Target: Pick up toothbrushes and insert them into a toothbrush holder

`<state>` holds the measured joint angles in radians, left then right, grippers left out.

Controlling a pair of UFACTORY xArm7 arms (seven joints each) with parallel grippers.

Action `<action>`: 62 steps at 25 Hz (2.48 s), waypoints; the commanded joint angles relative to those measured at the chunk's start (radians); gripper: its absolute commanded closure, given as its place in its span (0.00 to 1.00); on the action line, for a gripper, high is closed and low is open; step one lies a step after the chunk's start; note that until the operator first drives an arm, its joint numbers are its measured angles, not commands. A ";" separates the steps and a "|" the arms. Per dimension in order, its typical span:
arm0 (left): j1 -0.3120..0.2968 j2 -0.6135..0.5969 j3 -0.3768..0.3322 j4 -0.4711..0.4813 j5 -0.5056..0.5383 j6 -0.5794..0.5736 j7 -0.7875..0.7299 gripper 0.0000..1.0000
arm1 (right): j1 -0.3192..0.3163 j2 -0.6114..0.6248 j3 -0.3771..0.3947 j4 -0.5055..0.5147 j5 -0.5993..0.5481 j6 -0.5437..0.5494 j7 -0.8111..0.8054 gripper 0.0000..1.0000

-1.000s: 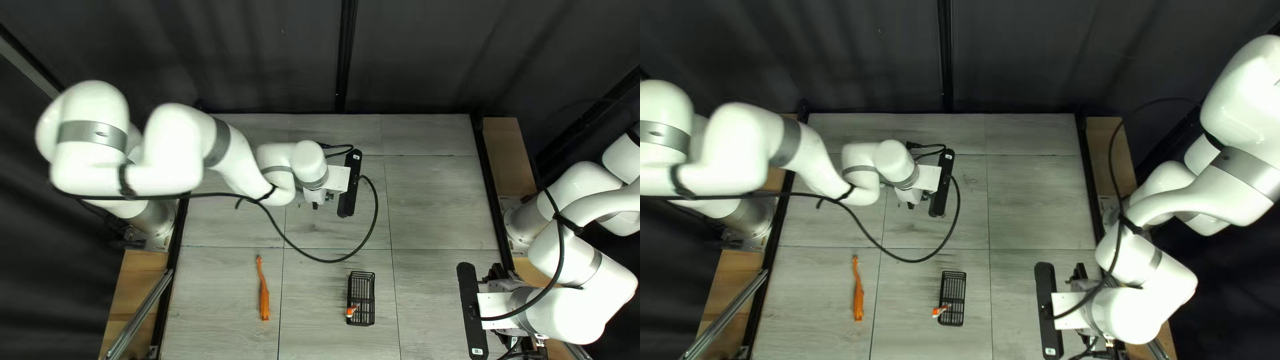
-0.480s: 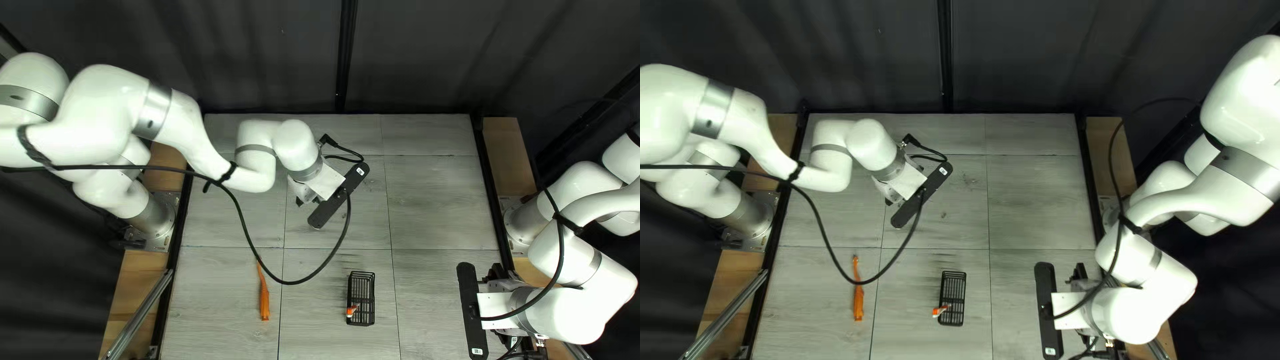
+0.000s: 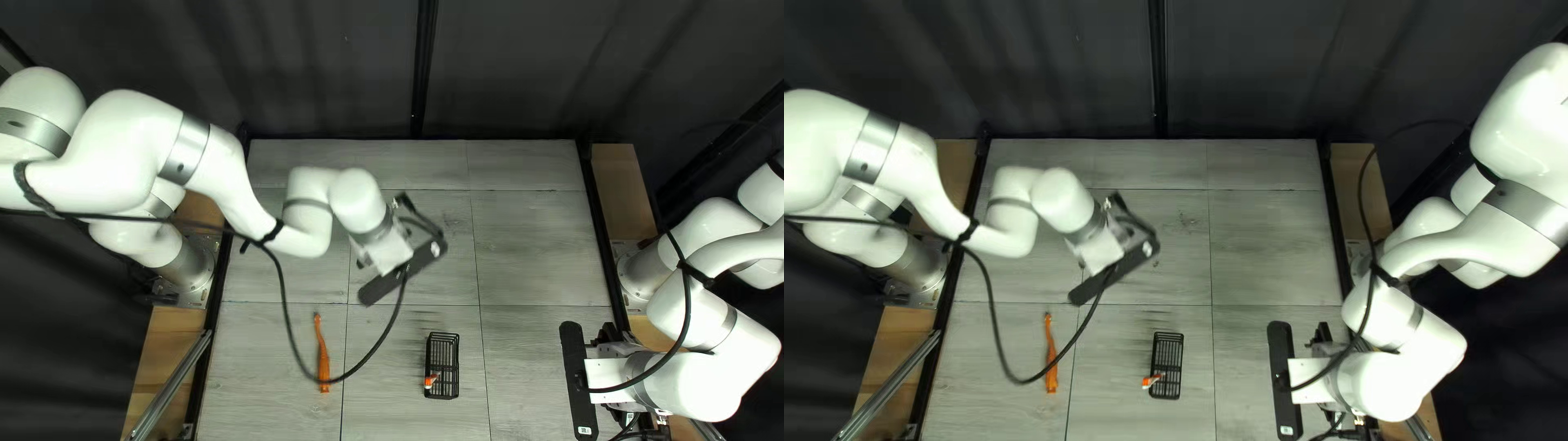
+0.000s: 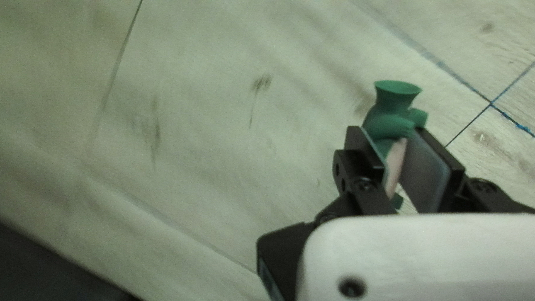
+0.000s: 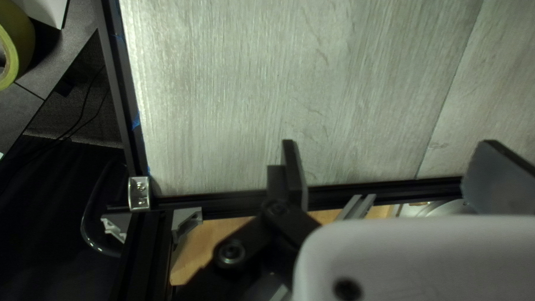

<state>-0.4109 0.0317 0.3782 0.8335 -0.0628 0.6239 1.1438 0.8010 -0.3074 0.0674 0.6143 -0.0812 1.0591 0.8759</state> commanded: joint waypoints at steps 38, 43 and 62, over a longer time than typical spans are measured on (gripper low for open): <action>0.106 0.301 -0.244 0.110 -0.282 -0.087 0.863 1.00 | 0.000 0.000 0.000 0.000 0.000 0.000 0.000 0.00; 0.127 0.305 -0.268 0.106 -0.307 -0.090 0.943 1.00 | 0.000 0.000 0.000 0.000 0.000 0.000 0.000 0.00; 0.159 0.311 -0.291 0.092 -0.363 -0.093 1.002 0.02 | 0.000 0.000 0.000 0.000 0.000 0.000 0.000 0.00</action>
<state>-0.2537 0.3421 0.0894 0.9263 -0.4207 0.5328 2.1418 0.8010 -0.3074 0.0674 0.6143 -0.0812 1.0591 0.8759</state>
